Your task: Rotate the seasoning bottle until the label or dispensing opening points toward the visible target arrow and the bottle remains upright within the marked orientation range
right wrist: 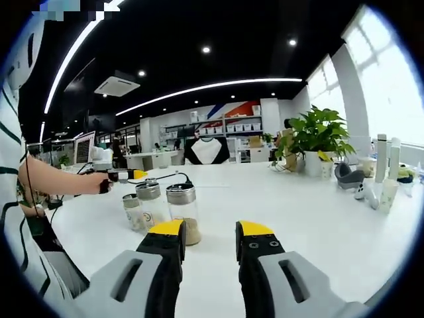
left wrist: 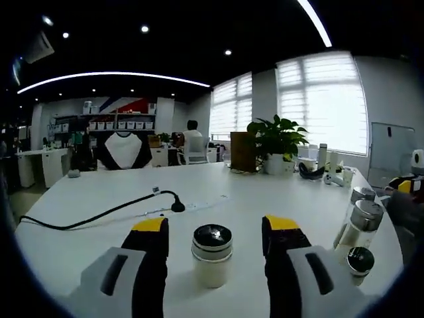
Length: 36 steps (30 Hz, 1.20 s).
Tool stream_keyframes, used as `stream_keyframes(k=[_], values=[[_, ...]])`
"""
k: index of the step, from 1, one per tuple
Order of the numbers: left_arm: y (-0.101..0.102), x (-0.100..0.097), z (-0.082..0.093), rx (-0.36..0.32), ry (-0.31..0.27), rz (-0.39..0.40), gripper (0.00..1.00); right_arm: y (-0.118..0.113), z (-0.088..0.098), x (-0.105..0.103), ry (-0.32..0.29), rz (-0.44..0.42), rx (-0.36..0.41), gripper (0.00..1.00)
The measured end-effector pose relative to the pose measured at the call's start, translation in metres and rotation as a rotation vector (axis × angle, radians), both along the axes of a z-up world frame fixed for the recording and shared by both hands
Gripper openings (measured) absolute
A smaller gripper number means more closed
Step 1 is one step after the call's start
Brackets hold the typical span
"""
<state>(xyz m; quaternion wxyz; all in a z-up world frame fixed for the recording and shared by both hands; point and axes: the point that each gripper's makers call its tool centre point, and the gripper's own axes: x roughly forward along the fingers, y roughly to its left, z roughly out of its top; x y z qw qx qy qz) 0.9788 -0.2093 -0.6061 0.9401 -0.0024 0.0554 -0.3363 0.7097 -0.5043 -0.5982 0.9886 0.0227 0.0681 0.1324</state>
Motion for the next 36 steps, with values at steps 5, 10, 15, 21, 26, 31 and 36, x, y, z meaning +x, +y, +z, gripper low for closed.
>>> stream_keyframes(k=[5,10,15,21,26,31,36], values=[[-0.014,0.007,-0.010,0.039,-0.012,-0.020,0.55,-0.002,-0.001,0.000,0.003,-0.006,0.003,0.29],[-0.011,0.015,-0.023,0.062,0.018,0.003,0.55,-0.004,-0.004,0.000,0.012,-0.008,-0.004,0.29],[-0.009,0.019,-0.028,0.045,0.039,0.018,0.54,-0.008,-0.004,0.000,0.013,-0.016,-0.009,0.29],[-0.016,0.024,-0.029,0.060,0.044,0.003,0.52,-0.010,-0.006,0.001,0.021,-0.022,-0.007,0.29],[-0.017,0.026,-0.033,0.085,0.060,-0.006,0.45,-0.011,-0.006,0.000,0.021,-0.022,-0.011,0.29],[-0.018,0.021,-0.040,0.133,0.069,-0.015,0.36,-0.019,-0.003,0.001,0.012,-0.039,-0.013,0.29],[-0.018,0.020,-0.040,0.133,0.081,-0.017,0.35,-0.022,-0.001,0.000,0.011,-0.046,-0.024,0.29]])
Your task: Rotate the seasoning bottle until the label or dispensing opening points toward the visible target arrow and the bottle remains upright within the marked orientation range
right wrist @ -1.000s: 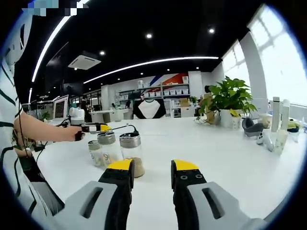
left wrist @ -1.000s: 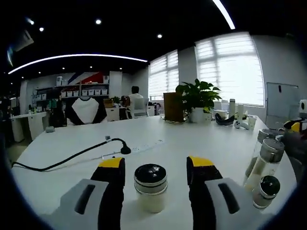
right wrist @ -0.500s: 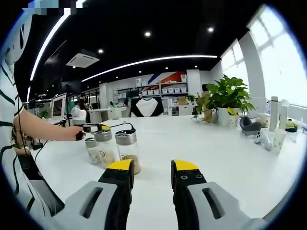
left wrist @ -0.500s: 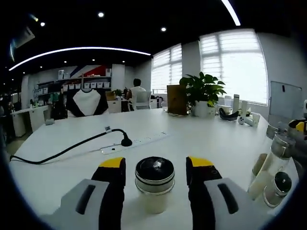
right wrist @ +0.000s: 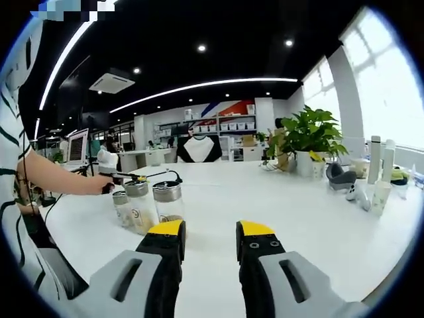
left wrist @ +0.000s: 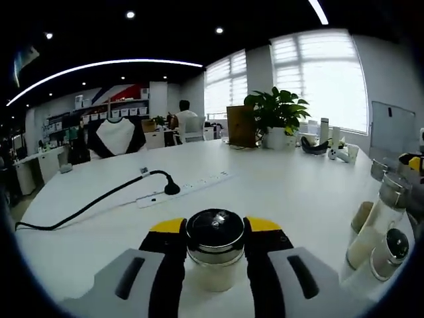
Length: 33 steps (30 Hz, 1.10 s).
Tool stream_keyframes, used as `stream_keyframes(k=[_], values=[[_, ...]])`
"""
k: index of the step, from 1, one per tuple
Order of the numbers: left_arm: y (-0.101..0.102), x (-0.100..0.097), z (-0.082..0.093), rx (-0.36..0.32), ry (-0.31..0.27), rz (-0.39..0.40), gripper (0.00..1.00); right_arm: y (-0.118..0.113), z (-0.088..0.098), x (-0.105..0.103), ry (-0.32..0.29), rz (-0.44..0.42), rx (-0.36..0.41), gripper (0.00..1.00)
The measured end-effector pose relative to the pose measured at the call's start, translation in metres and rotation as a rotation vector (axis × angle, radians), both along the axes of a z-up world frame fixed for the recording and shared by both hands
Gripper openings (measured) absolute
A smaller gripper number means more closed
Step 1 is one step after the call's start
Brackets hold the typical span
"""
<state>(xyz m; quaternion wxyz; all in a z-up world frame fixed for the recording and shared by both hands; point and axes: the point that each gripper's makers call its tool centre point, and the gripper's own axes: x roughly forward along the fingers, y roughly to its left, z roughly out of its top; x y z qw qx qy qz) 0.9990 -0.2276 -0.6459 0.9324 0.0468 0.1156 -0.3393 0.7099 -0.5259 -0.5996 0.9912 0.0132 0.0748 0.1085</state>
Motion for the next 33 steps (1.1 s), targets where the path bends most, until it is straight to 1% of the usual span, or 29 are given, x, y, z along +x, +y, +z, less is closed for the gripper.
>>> stream_keyframes(k=[5,7,9,10,12,14,15,22,25,29,33], values=[[0.000,-0.002,-0.001,0.006,0.029,0.010,0.35,0.000,0.000,-0.001,-0.002,-0.002,0.005,0.29],[0.001,-0.008,-0.001,-0.004,0.066,0.011,0.35,0.001,0.001,-0.001,-0.006,0.002,0.000,0.28],[-0.002,-0.016,0.002,0.006,0.045,-0.015,0.35,0.002,0.002,-0.001,-0.009,0.005,-0.003,0.28],[-0.004,-0.020,0.005,0.029,0.021,-0.029,0.35,0.002,0.003,-0.001,-0.010,0.006,-0.001,0.28],[-0.003,-0.025,0.009,0.031,0.019,-0.027,0.35,0.003,0.004,0.000,-0.014,0.009,-0.002,0.28],[0.001,-0.028,0.014,0.010,0.017,-0.026,0.35,0.005,0.007,0.001,-0.020,0.016,-0.005,0.28],[0.004,-0.029,0.017,-0.001,0.013,-0.022,0.35,0.006,0.008,0.001,-0.023,0.018,-0.005,0.28],[0.020,-0.041,0.029,-0.014,-0.002,-0.003,0.35,0.013,0.014,0.011,-0.032,0.055,-0.016,0.27],[0.032,-0.049,0.036,-0.013,-0.021,0.011,0.35,0.017,0.018,0.014,-0.045,0.066,-0.016,0.27],[0.045,-0.059,0.043,-0.039,-0.032,0.020,0.35,0.023,0.019,0.016,-0.051,0.080,-0.015,0.27],[0.052,-0.066,0.047,-0.041,-0.036,0.025,0.34,0.030,0.019,0.016,-0.056,0.096,-0.015,0.27]])
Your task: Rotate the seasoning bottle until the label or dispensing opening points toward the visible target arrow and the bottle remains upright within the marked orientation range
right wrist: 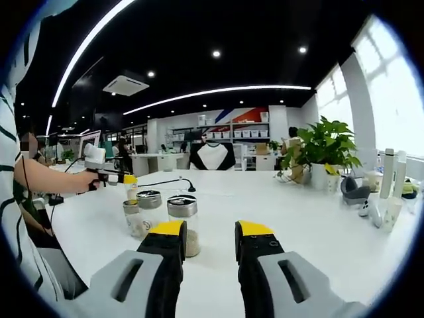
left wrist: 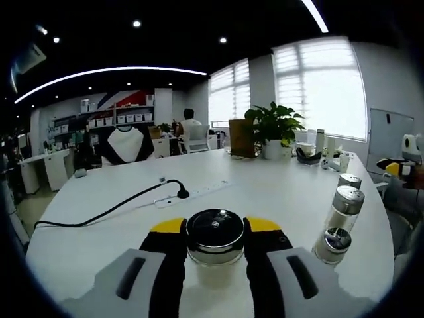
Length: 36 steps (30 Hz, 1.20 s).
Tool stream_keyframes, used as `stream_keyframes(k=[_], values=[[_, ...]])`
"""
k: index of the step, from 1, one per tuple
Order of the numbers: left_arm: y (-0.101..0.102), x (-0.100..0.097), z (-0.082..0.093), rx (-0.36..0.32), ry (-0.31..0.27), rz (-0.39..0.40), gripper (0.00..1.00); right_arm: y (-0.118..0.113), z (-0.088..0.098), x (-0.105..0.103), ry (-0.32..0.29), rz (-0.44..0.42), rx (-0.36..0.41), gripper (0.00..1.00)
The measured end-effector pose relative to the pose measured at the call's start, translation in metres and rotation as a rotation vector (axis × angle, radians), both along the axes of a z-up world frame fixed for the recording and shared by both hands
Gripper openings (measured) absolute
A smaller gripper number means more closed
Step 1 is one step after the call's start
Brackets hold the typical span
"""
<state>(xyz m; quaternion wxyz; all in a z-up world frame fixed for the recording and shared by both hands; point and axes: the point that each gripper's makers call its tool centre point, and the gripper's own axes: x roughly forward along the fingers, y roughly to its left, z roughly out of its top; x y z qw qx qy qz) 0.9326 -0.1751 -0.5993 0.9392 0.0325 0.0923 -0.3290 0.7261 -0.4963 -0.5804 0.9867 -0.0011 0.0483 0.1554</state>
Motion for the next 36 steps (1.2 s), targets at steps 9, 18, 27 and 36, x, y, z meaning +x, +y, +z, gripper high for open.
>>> stream_keyframes(k=[9,18,27,36], values=[[-0.002,-0.017,0.001,-0.025,-0.001,-0.019,0.34,0.006,0.005,-0.001,-0.015,0.017,-0.004,0.27],[-0.006,-0.033,0.006,-0.026,0.003,-0.047,0.34,0.010,0.008,-0.003,-0.023,0.029,-0.001,0.27],[-0.009,-0.053,0.008,-0.005,0.013,-0.091,0.35,0.009,0.006,-0.003,-0.024,0.036,0.001,0.28],[-0.011,-0.067,0.004,0.012,0.021,-0.118,0.35,0.012,0.007,-0.004,-0.024,0.042,-0.002,0.28]])
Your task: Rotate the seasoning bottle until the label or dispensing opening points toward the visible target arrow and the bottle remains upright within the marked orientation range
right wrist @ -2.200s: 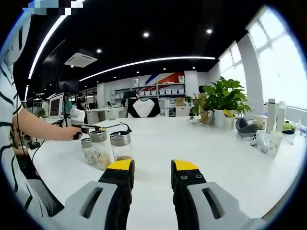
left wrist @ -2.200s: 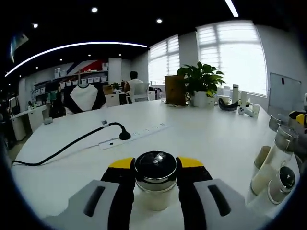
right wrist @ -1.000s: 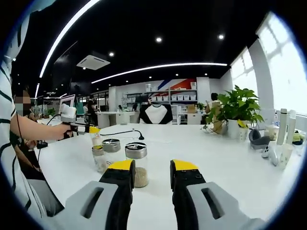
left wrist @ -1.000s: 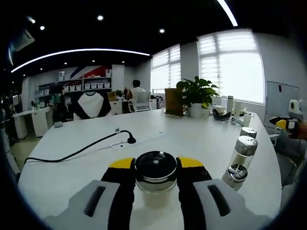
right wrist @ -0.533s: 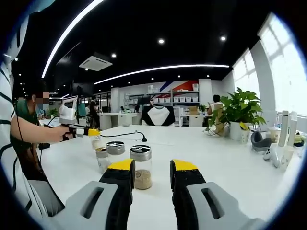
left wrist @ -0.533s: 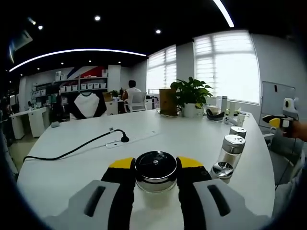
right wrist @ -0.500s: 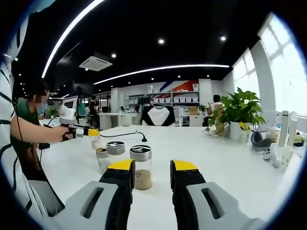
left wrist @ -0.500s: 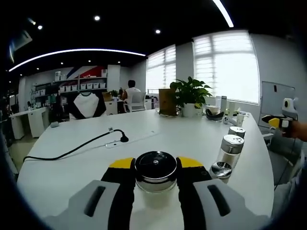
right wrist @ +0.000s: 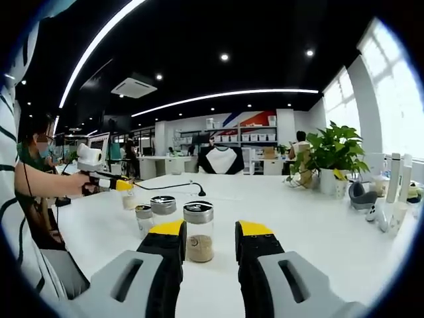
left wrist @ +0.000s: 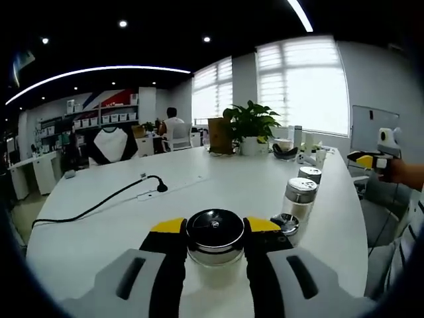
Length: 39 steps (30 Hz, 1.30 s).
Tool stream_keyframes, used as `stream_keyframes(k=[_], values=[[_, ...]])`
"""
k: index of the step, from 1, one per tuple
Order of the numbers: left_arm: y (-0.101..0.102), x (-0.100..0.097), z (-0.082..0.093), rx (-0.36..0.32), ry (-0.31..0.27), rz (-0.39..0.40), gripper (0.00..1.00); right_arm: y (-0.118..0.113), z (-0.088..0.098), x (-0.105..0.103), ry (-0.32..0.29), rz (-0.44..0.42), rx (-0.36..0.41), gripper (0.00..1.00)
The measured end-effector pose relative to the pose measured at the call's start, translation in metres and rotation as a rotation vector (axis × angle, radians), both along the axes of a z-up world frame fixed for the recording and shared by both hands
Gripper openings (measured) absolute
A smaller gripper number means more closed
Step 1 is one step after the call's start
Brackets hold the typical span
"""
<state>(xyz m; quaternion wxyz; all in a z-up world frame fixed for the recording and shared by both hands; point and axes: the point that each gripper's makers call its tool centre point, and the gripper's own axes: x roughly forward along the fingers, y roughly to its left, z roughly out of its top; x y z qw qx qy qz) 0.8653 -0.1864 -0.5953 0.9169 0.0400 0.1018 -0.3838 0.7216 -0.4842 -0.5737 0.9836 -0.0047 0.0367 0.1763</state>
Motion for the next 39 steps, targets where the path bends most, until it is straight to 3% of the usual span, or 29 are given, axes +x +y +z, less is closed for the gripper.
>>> stream_keyframes(k=[19,22,29,39], values=[[-0.005,-0.036,-0.011,0.017,0.002,0.005,0.35,0.014,-0.002,0.001,0.014,0.032,-0.003,0.28],[-0.005,-0.040,-0.013,-0.021,0.019,0.010,0.35,0.017,0.000,0.006,0.015,0.072,-0.119,0.28],[-0.002,-0.049,-0.018,-0.019,0.038,0.020,0.35,0.036,0.006,0.010,0.029,0.169,-0.195,0.28],[0.019,-0.060,-0.015,-0.020,0.005,0.083,0.35,0.054,-0.009,0.007,0.071,0.235,-0.165,0.28]])
